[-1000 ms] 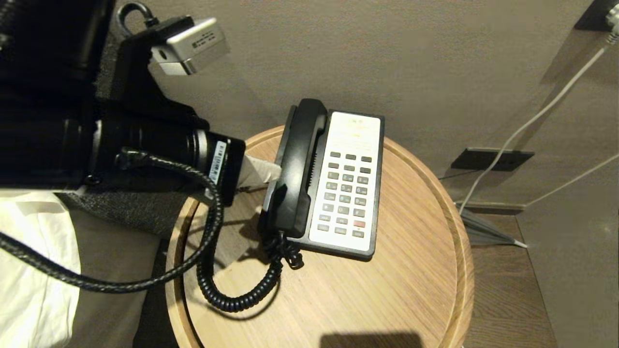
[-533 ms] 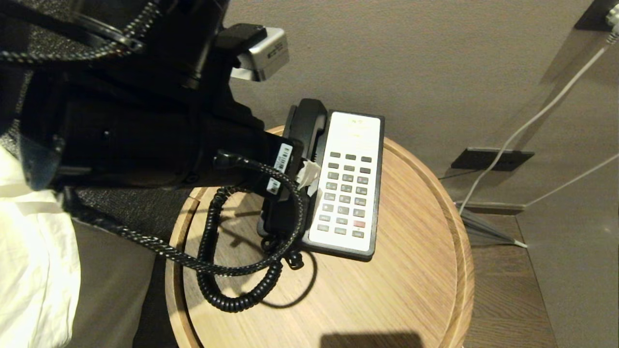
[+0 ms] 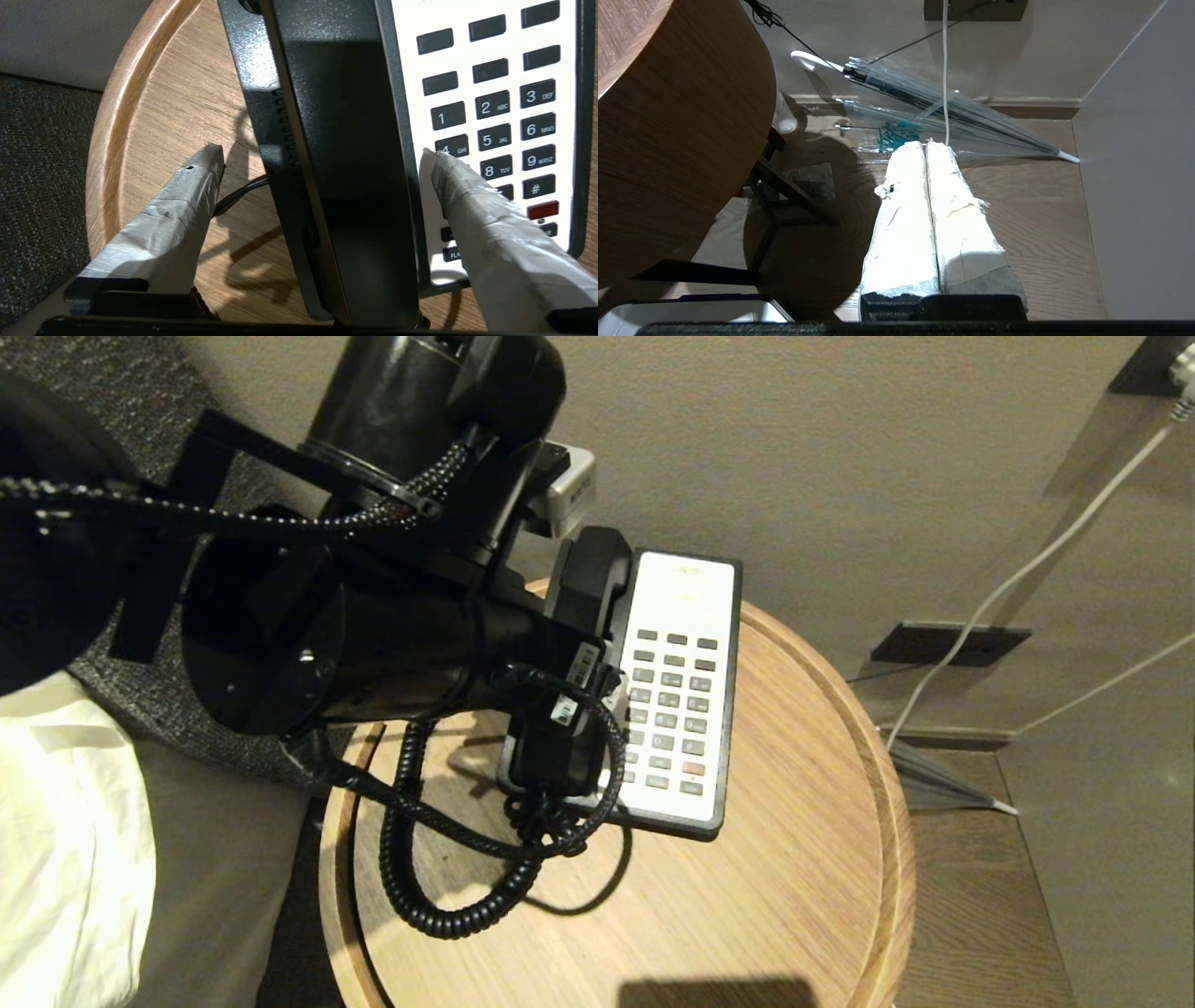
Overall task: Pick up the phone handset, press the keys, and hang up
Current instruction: Pick up the desk phone handset
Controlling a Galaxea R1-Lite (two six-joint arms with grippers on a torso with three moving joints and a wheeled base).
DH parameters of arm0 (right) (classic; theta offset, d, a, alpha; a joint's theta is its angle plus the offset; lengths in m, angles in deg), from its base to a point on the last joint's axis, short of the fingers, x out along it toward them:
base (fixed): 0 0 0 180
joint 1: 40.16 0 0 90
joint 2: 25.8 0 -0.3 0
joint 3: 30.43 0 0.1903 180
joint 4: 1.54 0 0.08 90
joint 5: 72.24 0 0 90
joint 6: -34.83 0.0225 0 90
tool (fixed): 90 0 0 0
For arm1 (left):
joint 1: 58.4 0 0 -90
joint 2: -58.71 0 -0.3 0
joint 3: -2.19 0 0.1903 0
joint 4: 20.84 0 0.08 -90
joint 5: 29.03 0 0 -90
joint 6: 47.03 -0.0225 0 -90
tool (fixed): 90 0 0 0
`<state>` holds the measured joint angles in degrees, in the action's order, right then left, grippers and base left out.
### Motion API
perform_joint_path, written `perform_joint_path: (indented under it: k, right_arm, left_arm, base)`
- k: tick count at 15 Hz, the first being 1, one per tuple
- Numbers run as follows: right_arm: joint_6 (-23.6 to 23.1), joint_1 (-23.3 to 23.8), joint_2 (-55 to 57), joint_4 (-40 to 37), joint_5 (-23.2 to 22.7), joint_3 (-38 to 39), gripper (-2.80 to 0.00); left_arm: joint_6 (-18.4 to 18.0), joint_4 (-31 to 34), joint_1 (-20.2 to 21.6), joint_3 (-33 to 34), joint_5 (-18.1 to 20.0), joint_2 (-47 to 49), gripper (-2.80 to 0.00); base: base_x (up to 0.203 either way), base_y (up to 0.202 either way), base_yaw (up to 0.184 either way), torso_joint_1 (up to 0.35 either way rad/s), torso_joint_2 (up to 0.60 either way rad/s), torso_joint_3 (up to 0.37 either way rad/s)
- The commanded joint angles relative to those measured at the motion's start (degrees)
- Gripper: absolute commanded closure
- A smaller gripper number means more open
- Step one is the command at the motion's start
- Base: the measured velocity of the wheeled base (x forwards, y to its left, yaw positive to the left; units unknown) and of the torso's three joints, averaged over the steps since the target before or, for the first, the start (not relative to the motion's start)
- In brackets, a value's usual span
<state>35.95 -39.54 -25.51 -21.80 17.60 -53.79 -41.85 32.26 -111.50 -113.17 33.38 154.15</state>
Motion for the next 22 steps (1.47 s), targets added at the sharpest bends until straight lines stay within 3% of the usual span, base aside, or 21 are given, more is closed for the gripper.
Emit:
perform_joint_path:
  k: [1,2,3,11,15,19,22]
  right_arm:
    - [0.02,-0.01,-0.03,0.06,-0.02,1.14,0.0]
    - [0.02,-0.01,-0.03,0.06,-0.02,1.14,0.0]
    - [0.02,-0.01,-0.03,0.06,-0.02,1.14,0.0]
    - [0.02,-0.01,-0.03,0.06,-0.02,1.14,0.0]
    - [0.02,-0.01,-0.03,0.06,-0.02,1.14,0.0]
    - [0.02,-0.01,-0.03,0.06,-0.02,1.14,0.0]
    - [0.02,-0.01,-0.03,0.06,-0.02,1.14,0.0]
  left_arm:
    - [0.09,0.06,0.02,-0.28,-0.19,0.28,-2.8]
    - [0.21,-0.06,0.02,-0.51,-0.19,0.45,-2.8]
    - [0.34,-0.11,0.02,-0.85,-0.19,0.57,0.0]
    - [1.15,-0.03,0.02,-0.73,-0.19,0.8,0.0]
    - [1.15,-0.03,-0.05,-1.17,-2.03,-0.29,0.0]
    - [1.36,0.16,-0.04,-1.05,-3.17,-4.34,0.0]
    - [3.43,0.52,0.0,0.24,-3.29,-9.9,0.0]
  base:
    - [0.0,0.0,0.0,0.0,0.0,0.0]
    - [0.0,0.0,0.0,0.0,0.0,0.0]
    - [0.0,0.0,0.0,0.0,0.0,0.0]
    - [0.0,0.0,0.0,0.0,0.0,0.0]
    - [0.0,0.0,0.0,0.0,0.0,0.0]
    - [0.0,0.0,0.0,0.0,0.0,0.0]
    - [0.0,0.0,0.0,0.0,0.0,0.0]
